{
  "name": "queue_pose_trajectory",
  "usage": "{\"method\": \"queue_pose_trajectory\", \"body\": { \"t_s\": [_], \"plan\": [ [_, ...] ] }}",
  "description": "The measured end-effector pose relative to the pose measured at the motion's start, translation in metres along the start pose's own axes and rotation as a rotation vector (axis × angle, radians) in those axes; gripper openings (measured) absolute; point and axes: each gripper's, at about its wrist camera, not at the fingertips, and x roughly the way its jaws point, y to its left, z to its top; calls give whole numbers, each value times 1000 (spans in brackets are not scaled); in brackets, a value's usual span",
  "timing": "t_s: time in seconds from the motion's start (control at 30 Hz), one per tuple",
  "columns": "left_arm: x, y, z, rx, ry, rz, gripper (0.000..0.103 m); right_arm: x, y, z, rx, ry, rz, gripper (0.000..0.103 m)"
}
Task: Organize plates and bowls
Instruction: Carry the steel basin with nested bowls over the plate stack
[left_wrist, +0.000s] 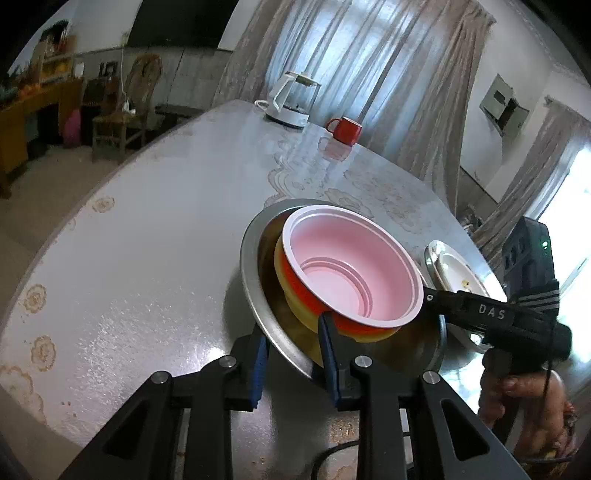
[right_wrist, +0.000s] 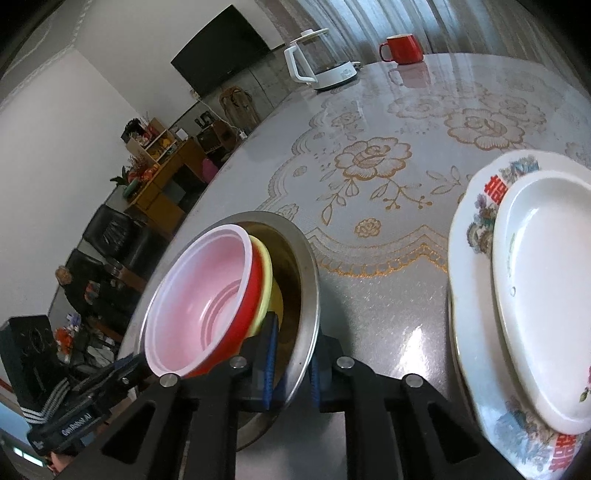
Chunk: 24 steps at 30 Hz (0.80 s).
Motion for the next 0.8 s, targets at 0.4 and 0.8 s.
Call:
{"method": "queue_pose_trajectory", "body": {
  "t_s": [0.4, 0.8],
  "plan": [
    [-13, -14, -4, 58, -69, 4, 27, -20, 0, -3, 1, -55, 35, 13],
    [-33, -52, 18, 135, -140, -22, 27, -65, 1, 6, -7, -152, 31, 13]
  ]
}}
